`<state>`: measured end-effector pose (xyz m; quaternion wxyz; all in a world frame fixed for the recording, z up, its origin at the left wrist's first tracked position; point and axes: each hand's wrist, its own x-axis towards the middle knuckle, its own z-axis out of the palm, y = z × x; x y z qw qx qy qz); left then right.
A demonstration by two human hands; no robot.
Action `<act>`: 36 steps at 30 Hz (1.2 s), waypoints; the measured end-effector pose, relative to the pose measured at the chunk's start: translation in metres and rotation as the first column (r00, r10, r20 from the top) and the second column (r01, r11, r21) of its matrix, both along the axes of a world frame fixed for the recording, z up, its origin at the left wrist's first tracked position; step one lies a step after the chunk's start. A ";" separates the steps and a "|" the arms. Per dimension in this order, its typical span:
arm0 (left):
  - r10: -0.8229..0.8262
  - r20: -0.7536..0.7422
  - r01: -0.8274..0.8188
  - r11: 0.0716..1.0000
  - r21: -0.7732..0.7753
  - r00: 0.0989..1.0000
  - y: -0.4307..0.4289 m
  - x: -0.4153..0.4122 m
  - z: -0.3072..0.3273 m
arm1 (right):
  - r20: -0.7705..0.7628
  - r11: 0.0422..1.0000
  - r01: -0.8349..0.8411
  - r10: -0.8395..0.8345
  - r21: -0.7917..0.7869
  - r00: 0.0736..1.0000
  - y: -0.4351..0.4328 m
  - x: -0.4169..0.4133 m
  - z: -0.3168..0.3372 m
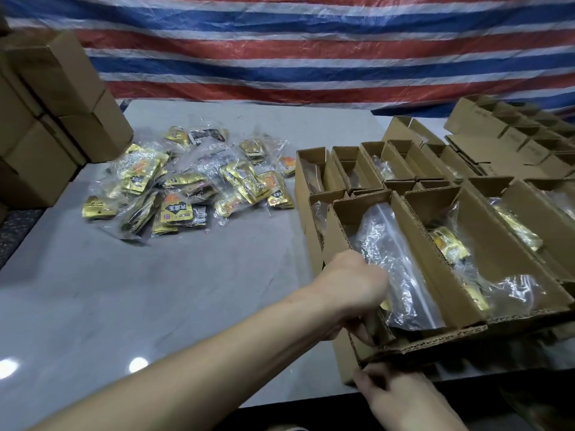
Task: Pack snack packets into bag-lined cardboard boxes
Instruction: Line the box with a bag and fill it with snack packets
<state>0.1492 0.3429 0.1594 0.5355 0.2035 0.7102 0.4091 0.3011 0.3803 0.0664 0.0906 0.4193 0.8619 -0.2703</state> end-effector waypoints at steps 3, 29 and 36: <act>-0.049 -0.013 0.048 0.999 -0.013 0.999 0.002 0.003 0.001 | 0.029 0.998 0.023 -0.021 -0.054 0.999 0.003 0.000 0.005; -0.070 0.033 0.070 0.997 -0.015 0.997 -0.007 -0.023 0.024 | 0.165 0.995 -0.095 0.091 0.016 0.982 -0.027 -0.023 -0.002; -0.208 -0.002 0.208 0.977 -0.049 0.978 0.010 -0.024 0.025 | 0.179 0.999 -0.042 0.045 -0.022 0.983 -0.026 -0.022 -0.002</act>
